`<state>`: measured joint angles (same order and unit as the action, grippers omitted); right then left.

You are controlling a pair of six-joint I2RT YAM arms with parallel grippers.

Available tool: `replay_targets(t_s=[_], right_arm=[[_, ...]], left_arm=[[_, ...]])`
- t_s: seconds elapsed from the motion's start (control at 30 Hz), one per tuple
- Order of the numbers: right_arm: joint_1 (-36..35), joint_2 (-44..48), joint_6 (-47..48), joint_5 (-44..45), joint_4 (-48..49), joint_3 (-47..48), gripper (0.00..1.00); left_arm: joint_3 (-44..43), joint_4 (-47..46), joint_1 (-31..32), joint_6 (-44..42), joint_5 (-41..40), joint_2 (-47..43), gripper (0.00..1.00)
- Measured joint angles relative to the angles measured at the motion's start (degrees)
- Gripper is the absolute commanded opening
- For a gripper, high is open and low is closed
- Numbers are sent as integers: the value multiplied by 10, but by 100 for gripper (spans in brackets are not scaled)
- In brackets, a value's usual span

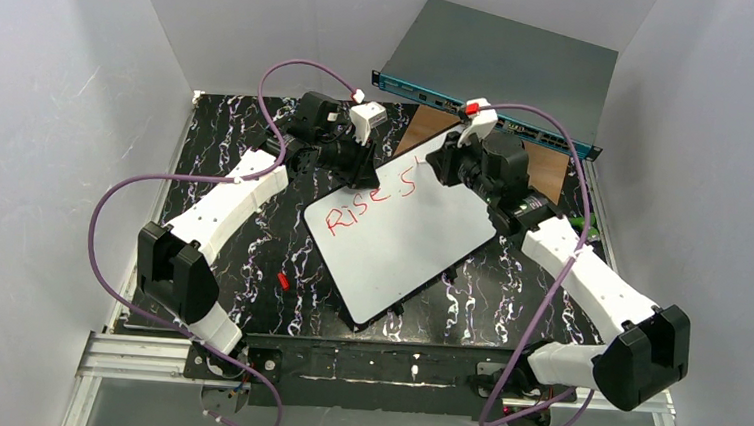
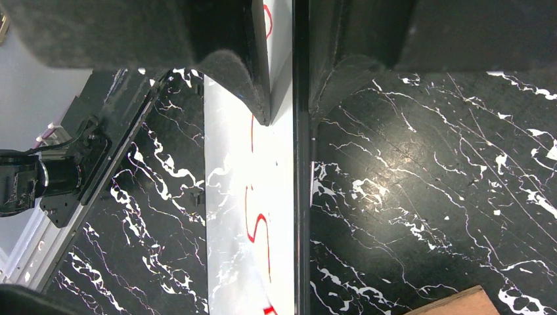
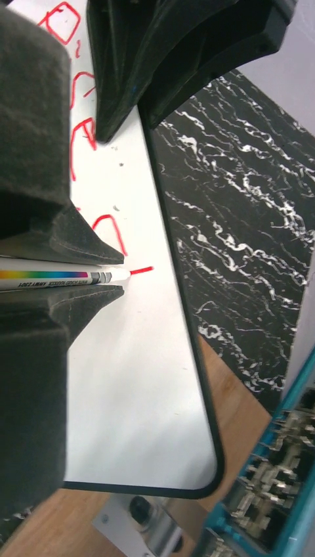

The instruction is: Write a sentence on the whiteboard

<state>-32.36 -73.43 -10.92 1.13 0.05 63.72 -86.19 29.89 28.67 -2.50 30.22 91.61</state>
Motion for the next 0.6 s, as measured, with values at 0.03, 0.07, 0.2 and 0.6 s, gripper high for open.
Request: replay_targets(t_s=[0.03,0.07,0.2,0.6], right_arm=[[0,4,-1,0,0,-8,1],[0,9,-4,0,-1,-16,1],[0,26,-12,0,-3,-44,1],[0,45,-22,0,-6,-75,1]], left_arm=[[0,0,0,0,0,0,0],[0,0,0,0,0,0,0],[0,0,0,0,0,0,0],[0,0,0,1,0,0,0]])
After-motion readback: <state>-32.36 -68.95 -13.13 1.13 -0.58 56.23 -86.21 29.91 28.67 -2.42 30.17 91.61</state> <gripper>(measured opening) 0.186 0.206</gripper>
